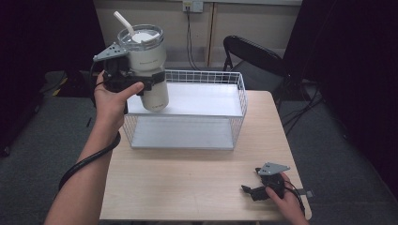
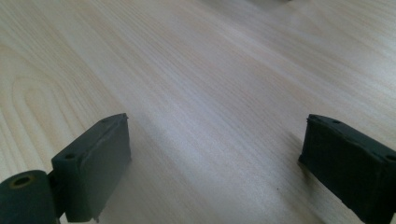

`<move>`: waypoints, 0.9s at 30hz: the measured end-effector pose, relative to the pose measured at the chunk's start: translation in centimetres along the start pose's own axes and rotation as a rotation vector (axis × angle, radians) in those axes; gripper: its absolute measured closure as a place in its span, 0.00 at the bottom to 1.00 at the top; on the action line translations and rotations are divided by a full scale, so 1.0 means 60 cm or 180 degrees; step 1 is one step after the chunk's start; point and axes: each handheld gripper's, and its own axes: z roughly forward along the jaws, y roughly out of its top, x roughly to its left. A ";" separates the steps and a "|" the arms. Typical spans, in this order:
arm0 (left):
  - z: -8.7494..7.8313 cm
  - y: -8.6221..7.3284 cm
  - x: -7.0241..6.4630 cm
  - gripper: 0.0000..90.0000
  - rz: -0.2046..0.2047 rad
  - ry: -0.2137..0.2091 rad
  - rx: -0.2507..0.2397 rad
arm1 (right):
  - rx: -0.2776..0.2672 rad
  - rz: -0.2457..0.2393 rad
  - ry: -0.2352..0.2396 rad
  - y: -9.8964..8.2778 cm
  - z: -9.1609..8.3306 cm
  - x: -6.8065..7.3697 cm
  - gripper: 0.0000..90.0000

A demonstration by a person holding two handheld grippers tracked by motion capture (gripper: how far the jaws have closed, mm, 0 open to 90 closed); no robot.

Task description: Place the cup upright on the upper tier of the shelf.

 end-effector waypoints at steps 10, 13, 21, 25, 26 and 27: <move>0.015 0.006 0.004 0.11 0.0069 0.0035 -0.0014 | -0.0001 0.0000 0.0001 0.000 0.000 0.000 0.09; 0.021 0.008 0.004 0.11 0.0071 0.0052 0.0003 | -0.0001 0.0000 0.0001 0.000 0.000 0.000 0.08; 0.044 0.015 0.000 0.11 0.0139 0.0028 0.0015 | -0.0003 -0.0010 0.0010 -0.001 -0.001 0.001 0.09; 0.057 0.016 0.000 0.11 0.0137 0.0017 -0.0003 | -0.0004 -0.0010 0.0011 -0.001 -0.001 0.001 0.09; 0.060 0.016 0.001 0.11 0.0128 0.0022 -0.0004 | -0.0003 -0.0010 0.0012 -0.001 -0.001 0.001 0.09; 0.063 0.015 0.000 0.11 0.0106 0.0028 -0.0008 | 0.0000 -0.0012 0.0013 -0.001 -0.001 0.001 0.09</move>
